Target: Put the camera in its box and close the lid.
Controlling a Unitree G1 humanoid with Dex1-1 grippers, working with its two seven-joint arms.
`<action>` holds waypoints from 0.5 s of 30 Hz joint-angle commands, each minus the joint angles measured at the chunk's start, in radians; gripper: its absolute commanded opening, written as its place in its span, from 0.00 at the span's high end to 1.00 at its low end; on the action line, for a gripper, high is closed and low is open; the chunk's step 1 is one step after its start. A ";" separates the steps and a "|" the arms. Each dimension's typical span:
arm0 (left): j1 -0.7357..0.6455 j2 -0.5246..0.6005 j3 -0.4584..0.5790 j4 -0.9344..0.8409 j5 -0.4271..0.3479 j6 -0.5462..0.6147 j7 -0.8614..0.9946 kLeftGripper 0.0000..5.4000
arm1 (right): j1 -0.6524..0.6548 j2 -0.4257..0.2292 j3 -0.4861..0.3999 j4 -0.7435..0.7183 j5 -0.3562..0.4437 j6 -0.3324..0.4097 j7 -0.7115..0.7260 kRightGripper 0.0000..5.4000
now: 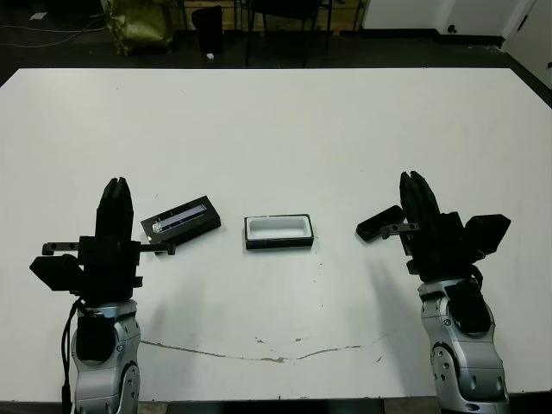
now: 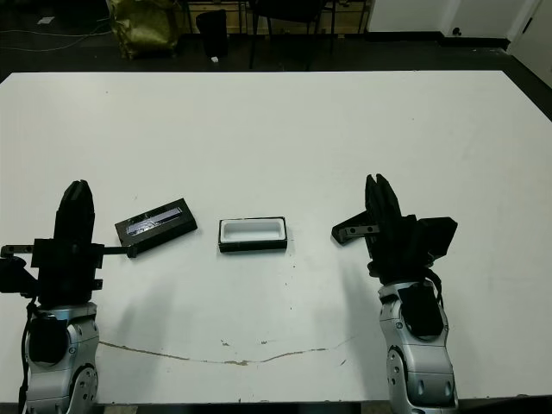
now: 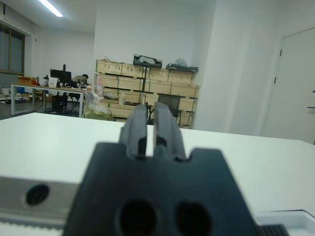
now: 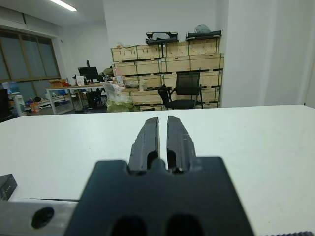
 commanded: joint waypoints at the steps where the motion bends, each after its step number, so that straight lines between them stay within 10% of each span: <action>1: 0.023 -0.004 -0.007 -0.007 0.016 0.016 0.015 1.00 | 0.022 -0.002 0.005 -0.005 -0.003 0.003 -0.002 1.00; 15: 0.052 -0.010 -0.027 0.000 0.016 -0.005 0.003 1.00 | -0.023 -0.110 -0.014 -0.066 -0.016 0.078 0.050 1.00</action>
